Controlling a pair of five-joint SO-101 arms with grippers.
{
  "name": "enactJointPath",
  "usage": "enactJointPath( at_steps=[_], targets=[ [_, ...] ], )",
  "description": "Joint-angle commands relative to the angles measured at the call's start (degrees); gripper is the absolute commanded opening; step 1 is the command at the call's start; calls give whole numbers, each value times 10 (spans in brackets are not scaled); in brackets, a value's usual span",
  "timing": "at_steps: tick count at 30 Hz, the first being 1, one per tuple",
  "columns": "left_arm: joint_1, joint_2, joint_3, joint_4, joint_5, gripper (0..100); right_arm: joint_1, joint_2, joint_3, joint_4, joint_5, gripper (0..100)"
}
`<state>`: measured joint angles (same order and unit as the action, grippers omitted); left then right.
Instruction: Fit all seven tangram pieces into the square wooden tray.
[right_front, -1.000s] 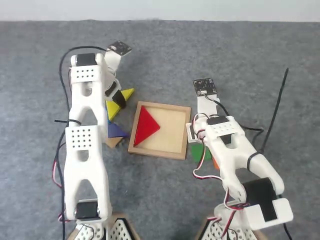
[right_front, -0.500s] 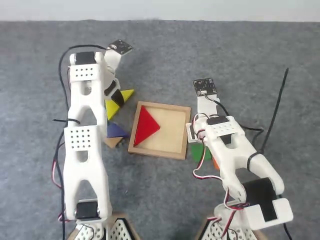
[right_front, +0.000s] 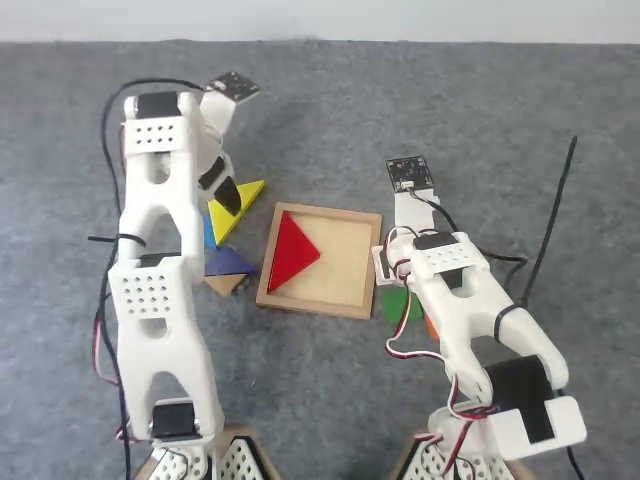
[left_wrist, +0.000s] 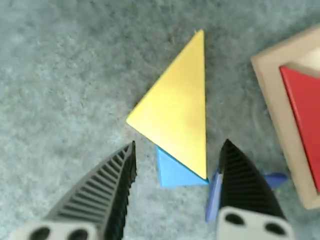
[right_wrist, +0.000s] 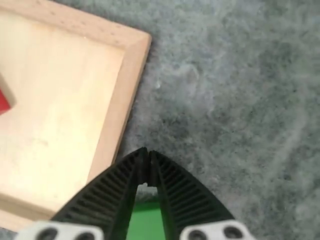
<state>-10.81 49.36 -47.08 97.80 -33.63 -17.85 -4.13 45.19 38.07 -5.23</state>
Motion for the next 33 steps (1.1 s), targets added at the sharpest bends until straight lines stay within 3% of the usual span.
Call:
enactJointPath(
  at_steps=[1, 10, 22, 33],
  targets=[
    [-12, -32, 28, -71, -5, 286, 0, -24, -29, 5, -5, 7],
    [-15, 84, -29, -120, -2, 294, 0, -24, -29, 5, -5, 7],
    [-15, 165, -186, 15, -47, 293, 0, -24, -29, 5, -5, 7],
    [-15, 167, -187, 25, -14, 269, 0, -24, -29, 5, -5, 7]
  ],
)
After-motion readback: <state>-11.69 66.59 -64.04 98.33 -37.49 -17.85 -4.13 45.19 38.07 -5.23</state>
